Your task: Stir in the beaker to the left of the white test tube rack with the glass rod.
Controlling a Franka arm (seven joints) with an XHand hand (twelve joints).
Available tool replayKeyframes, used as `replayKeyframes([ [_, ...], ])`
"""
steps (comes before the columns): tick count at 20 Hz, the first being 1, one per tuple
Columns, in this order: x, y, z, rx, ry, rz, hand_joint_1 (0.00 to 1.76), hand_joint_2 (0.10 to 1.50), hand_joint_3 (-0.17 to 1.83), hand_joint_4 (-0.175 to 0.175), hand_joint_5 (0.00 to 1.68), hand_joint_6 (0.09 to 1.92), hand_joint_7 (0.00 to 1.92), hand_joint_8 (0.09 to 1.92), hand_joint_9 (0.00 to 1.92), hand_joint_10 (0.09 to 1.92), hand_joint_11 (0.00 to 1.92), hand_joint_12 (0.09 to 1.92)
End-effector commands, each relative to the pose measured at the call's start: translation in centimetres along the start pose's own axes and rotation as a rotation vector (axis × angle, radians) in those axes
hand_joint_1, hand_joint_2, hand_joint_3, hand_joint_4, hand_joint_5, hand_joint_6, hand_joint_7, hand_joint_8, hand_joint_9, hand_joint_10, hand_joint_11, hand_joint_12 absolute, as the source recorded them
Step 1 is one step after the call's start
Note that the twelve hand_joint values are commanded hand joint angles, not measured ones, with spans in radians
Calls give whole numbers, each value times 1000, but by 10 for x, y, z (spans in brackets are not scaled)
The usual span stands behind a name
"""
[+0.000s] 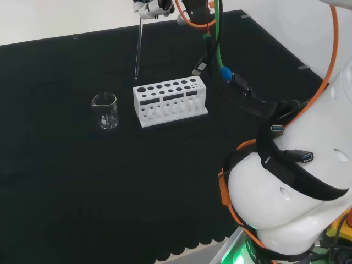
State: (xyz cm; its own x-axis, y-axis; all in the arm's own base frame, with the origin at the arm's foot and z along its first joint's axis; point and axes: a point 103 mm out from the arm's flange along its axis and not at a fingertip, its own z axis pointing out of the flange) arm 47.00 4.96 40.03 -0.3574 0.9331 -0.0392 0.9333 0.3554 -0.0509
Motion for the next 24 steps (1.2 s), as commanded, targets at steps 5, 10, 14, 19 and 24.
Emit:
replayKeyframes([
  [5,-5,-12,-2,-9,22,12,1289,1143,-175,-175,1068,871,1114,891,1636,624,1559,712],
  [10,5,-12,-6,0,18,2,1290,1143,-175,-175,1069,869,1116,889,1638,622,1560,712],
  [14,8,-14,-10,-14,17,-8,1290,1142,-175,-175,1071,867,1117,887,1639,620,1561,712],
  [19,16,-8,-19,-20,21,-48,1290,1141,-175,-175,1072,864,1119,884,1641,618,1562,712],
  [24,41,5,-31,-26,-19,-111,1290,1141,-175,-175,1073,862,1120,882,1643,616,1562,712],
])
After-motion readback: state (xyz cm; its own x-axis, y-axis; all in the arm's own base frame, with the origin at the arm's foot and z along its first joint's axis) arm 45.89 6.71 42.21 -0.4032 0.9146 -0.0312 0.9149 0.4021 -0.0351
